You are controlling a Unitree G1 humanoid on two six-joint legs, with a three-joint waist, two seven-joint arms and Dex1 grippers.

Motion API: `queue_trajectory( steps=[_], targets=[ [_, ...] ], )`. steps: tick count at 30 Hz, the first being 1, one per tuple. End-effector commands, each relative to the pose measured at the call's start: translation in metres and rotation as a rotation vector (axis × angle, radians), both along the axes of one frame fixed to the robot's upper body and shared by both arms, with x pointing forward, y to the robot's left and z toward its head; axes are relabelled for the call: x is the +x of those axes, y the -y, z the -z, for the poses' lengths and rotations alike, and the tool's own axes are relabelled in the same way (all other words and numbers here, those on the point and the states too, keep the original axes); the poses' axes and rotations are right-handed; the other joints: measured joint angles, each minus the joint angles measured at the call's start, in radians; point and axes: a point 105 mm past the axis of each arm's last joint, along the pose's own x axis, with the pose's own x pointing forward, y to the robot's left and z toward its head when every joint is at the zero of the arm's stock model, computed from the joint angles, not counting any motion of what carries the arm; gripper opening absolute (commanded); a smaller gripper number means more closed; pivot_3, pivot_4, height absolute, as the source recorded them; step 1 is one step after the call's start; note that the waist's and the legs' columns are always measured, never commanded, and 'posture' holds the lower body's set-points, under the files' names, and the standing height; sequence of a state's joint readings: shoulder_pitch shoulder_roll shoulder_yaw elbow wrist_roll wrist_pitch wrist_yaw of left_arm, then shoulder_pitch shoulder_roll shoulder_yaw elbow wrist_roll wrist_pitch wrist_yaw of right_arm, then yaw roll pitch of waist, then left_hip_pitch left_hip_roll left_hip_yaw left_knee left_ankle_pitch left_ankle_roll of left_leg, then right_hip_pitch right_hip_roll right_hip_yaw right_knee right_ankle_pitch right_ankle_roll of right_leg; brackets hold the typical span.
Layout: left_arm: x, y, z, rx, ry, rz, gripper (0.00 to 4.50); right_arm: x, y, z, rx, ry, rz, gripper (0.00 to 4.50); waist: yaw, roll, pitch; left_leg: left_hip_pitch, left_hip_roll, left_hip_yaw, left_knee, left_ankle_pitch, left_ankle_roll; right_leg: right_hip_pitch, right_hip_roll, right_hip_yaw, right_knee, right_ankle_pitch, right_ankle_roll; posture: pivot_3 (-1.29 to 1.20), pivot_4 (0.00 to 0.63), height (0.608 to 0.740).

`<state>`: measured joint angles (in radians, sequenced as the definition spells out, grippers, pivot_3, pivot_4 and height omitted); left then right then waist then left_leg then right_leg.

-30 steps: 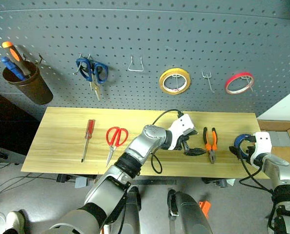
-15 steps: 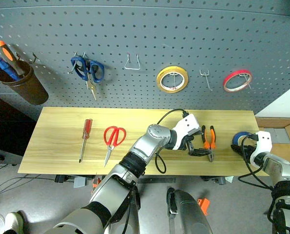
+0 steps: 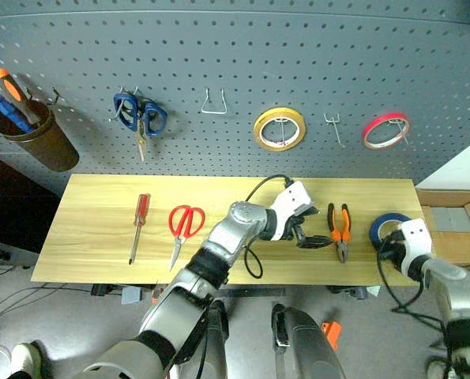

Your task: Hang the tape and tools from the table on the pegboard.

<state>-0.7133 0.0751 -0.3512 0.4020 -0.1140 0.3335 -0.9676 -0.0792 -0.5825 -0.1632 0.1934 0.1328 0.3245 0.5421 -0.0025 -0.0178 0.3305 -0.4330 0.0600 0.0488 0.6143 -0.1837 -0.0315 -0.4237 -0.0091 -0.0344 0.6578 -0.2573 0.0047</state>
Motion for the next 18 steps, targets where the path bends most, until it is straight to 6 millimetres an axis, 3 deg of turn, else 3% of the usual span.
queue_trajectory(
  steps=[1,3,7,10,13,18],
  targets=[
    [-0.007,-0.022,-0.016,-0.067,-0.018,-0.028,4.5,-0.012,-0.035,-0.04,-0.131,0.195,-0.11,0.37,-0.008,0.003,-0.003,0.0,0.0,0.001,0.0,-0.001,-0.001,-0.001,0.0,0.0,0.002,-0.001,0.001,-0.05,0.246,0.74],
    [-0.01,-0.053,-0.031,-0.149,-0.136,-0.119,4.5,-0.033,-0.075,-0.053,-0.235,0.288,-0.247,0.37,-0.014,0.006,-0.01,0.001,0.001,0.003,0.002,0.0,-0.004,-0.003,0.0,0.0,0.005,-0.001,0.001,-0.06,0.214,0.74],
    [-0.032,-0.09,-0.055,-0.239,-0.267,-0.192,4.5,-0.048,-0.126,-0.078,-0.291,0.457,-0.346,0.37,-0.029,-0.001,-0.036,0.0,0.003,-0.002,0.006,0.001,-0.007,-0.003,0.001,0.0,0.006,-0.001,0.001,-0.05,0.175,0.74],
    [-0.044,-0.104,-0.057,-0.242,-0.303,-0.238,4.5,-0.04,-0.148,-0.106,-0.267,0.627,-0.358,0.37,-0.032,-0.004,-0.061,0.001,0.003,-0.008,0.011,0.001,-0.007,0.001,0.0,-0.002,0.007,0.0,0.001,-0.04,0.153,0.74],
    [-0.047,-0.11,-0.059,-0.263,-0.306,-0.28,4.5,-0.019,-0.171,-0.129,-0.268,0.775,-0.452,0.37,-0.029,-0.009,-0.081,0.001,0.001,-0.013,0.015,0.0,-0.002,0.004,0.001,-0.003,0.006,0.006,-0.001,-0.03,0.131,0.74],
    [-0.036,-0.102,-0.061,-0.278,-0.269,-0.308,4.5,0.027,-0.178,-0.15,-0.253,0.858,-0.483,0.37,-0.021,-0.021,-0.105,0.0,0.0,-0.015,0.016,0.007,0.006,0.005,0.001,-0.004,0.001,0.015,-0.008,-0.01,0.105,0.74]
  ],
)
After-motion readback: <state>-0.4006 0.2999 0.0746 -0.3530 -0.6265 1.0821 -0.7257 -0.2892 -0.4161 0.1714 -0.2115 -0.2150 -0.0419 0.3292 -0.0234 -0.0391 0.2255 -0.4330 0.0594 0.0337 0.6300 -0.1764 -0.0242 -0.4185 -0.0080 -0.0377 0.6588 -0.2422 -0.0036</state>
